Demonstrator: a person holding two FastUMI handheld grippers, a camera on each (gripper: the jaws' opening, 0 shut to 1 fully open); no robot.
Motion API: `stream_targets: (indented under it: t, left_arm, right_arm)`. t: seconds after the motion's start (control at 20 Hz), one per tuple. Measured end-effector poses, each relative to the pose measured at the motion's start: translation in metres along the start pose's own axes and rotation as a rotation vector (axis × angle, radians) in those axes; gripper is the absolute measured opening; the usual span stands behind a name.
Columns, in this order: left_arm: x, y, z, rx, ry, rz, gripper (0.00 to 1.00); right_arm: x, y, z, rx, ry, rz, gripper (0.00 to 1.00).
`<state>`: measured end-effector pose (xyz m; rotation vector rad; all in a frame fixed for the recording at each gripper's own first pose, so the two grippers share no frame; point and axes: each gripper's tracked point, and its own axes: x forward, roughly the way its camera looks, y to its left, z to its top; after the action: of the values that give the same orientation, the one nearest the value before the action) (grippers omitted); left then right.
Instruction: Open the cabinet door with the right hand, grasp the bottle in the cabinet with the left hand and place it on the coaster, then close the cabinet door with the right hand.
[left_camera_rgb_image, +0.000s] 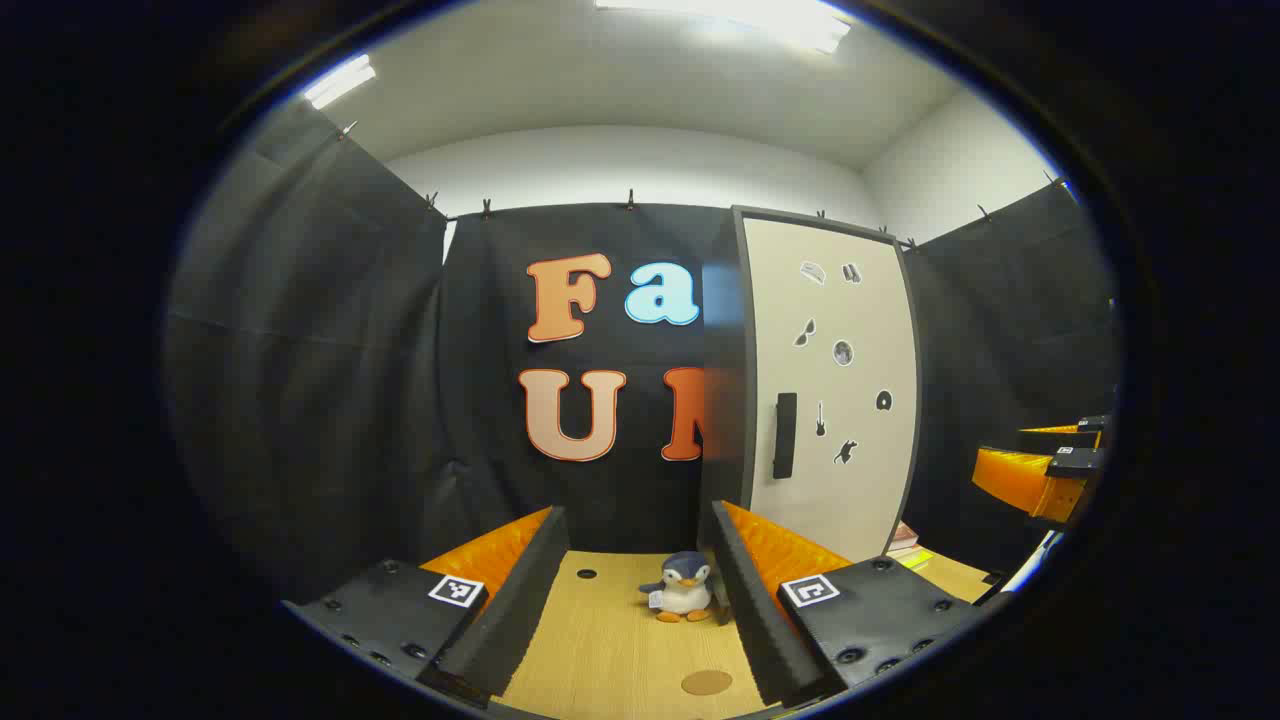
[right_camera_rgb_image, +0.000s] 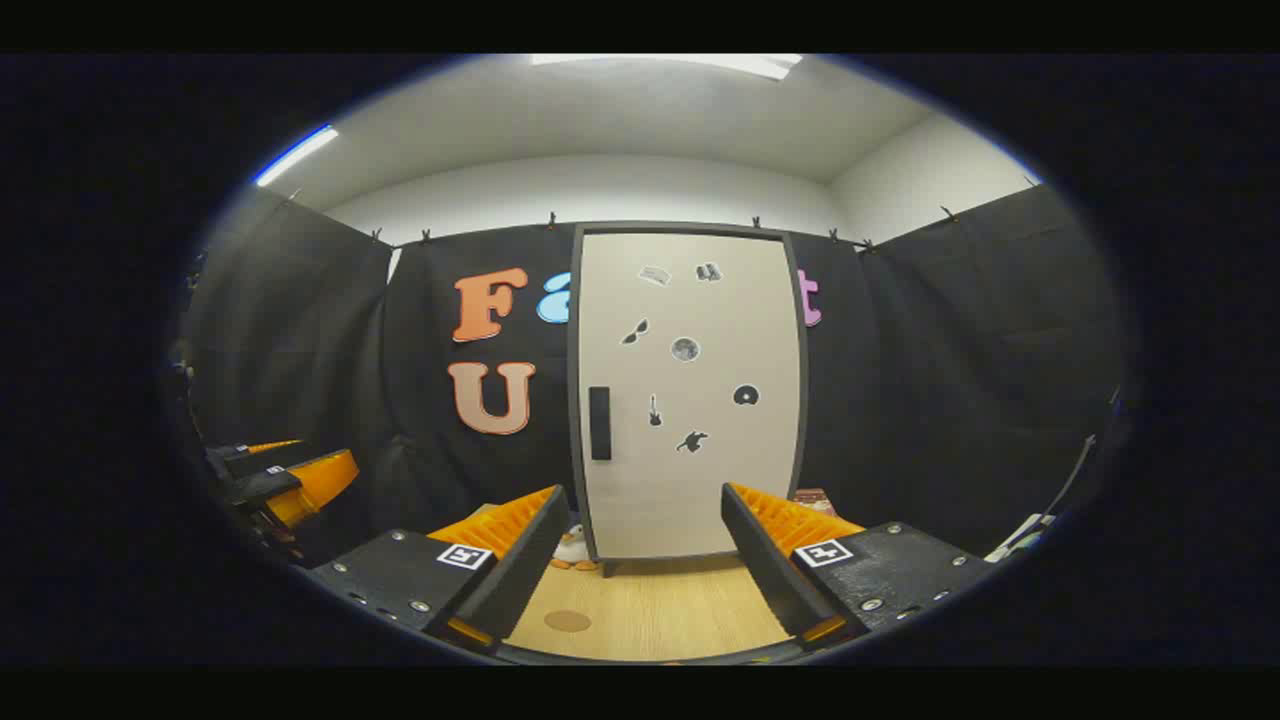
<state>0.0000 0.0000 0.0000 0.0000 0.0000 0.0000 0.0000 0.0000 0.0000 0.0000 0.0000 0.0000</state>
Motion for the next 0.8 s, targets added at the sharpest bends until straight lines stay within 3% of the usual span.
stream_targets:
  t: [0.05,0.15,0.2,0.8]
  left_arm:
    - [0.0014,0.0,0.0003,0.0,-0.001,0.0,0.93]
    - [0.002,0.0022,-0.0006,-0.003,0.0,0.004,0.97]
    - [0.0025,0.0019,-0.0012,-0.005,0.002,0.004,0.93]
    - [0.0097,0.0055,-0.0028,0.007,0.0,0.009,0.93]
  right_arm:
    - [-0.0002,0.0002,0.0006,0.001,-0.001,0.0,0.94]
    - [-0.0004,-0.0001,0.0013,-0.003,-0.002,-0.003,0.94]
    - [0.0001,-0.0005,0.0021,-0.004,-0.002,-0.003,0.94]
    - [0.0092,-0.0021,-0.0009,-0.003,0.002,-0.013,0.94]
